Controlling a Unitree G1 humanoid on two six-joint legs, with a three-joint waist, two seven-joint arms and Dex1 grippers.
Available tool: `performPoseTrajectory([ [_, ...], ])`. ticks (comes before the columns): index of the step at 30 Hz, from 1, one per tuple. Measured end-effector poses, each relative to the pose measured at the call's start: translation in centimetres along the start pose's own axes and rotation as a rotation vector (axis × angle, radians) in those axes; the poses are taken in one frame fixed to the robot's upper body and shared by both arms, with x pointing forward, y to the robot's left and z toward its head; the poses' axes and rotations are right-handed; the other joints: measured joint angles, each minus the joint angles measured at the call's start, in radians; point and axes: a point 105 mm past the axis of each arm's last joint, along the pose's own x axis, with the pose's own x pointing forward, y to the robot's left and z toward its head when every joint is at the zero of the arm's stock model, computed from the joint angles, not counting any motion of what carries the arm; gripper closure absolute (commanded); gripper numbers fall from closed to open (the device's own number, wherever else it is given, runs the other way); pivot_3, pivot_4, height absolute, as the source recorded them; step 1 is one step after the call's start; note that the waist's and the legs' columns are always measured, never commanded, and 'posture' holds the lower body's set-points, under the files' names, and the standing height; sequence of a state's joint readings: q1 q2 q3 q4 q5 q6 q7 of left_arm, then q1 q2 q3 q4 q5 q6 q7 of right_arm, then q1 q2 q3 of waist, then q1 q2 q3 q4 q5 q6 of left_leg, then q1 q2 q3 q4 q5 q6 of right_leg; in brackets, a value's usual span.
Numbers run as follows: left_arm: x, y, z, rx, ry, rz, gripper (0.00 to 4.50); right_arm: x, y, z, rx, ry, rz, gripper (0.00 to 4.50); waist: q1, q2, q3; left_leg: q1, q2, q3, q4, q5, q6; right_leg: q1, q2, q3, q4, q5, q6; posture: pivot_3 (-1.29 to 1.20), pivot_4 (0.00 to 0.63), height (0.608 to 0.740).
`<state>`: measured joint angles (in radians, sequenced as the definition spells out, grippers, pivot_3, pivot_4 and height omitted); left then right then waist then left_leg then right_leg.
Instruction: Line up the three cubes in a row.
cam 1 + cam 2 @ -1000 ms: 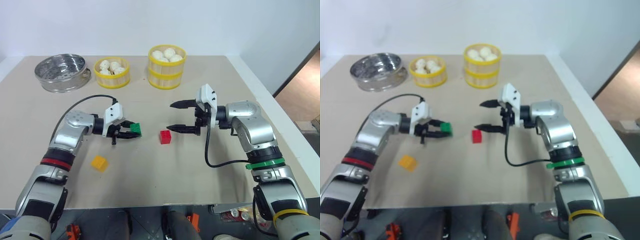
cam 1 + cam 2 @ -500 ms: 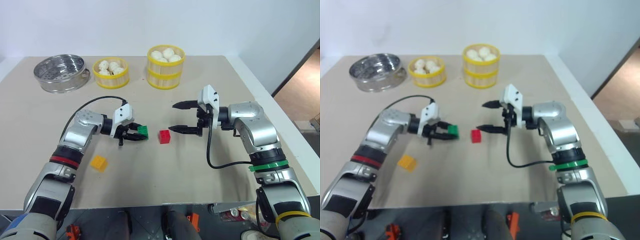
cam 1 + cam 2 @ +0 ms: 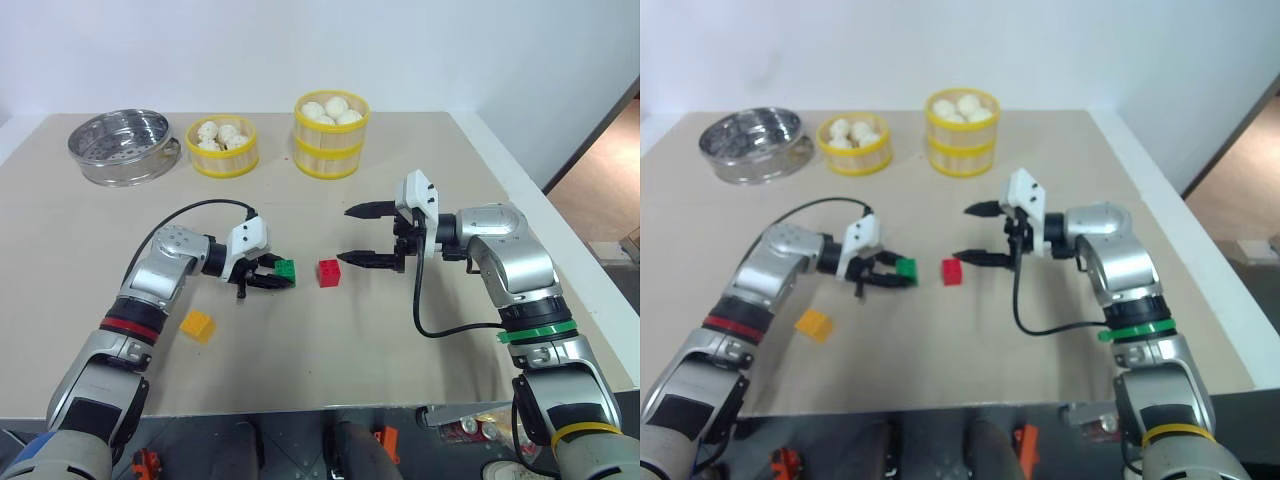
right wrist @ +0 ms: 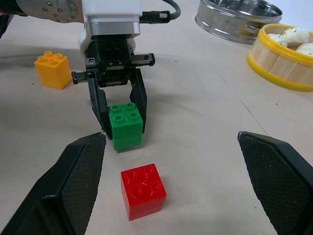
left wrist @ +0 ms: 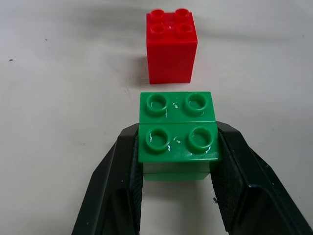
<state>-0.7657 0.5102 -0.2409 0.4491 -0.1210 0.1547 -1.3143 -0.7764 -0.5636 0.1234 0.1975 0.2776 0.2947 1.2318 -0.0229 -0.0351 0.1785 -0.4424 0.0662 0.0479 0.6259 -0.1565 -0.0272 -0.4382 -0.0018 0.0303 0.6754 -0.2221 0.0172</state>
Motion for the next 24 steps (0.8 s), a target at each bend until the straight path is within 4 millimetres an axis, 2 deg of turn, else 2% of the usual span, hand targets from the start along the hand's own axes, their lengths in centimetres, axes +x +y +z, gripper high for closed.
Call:
performPoseTrajectory([
  [14, 0.74, -0.36, -0.46, -0.002, 0.036, -0.020, 3.16, -0.25, 0.32, -0.53, 0.010, 0.013, -0.001, 0.00, 0.000, 0.000, 0.000, 0.000, 0.000, 0.000, 0.002, 0.000, 0.000, 0.000, 0.000, 0.000, 0.003, 0.000, 0.000, 0.00, 0.150, 0.740],
  [15, 0.76, -0.34, -0.50, -0.009, 0.037, -0.018, 2.11, -0.25, 0.31, -0.55, 0.012, 0.013, -0.002, 0.00, 0.000, 0.000, 0.000, 0.000, 0.000, 0.000, 0.003, 0.000, 0.000, 0.000, 0.000, 0.000, 0.003, 0.000, 0.000, 0.00, 0.150, 0.740],
  [21, 0.72, -0.15, -0.99, -0.033, 0.063, 0.000, 0.08, -0.27, 0.27, -0.55, 0.012, 0.014, -0.007, 0.00, 0.000, 0.000, 0.000, 0.000, 0.000, 0.000, 0.005, 0.000, 0.000, 0.000, 0.000, 0.000, 0.005, 0.000, 0.000, 0.00, 0.150, 0.740],
  [24, 0.72, -0.06, -0.88, -0.029, 0.064, 0.011, 0.03, -0.27, 0.27, -0.55, 0.011, 0.014, -0.007, 0.00, 0.000, 0.000, 0.000, 0.000, 0.000, 0.000, 0.005, 0.000, 0.000, 0.000, 0.000, 0.000, 0.005, 0.000, 0.000, 0.00, 0.150, 0.740],
])
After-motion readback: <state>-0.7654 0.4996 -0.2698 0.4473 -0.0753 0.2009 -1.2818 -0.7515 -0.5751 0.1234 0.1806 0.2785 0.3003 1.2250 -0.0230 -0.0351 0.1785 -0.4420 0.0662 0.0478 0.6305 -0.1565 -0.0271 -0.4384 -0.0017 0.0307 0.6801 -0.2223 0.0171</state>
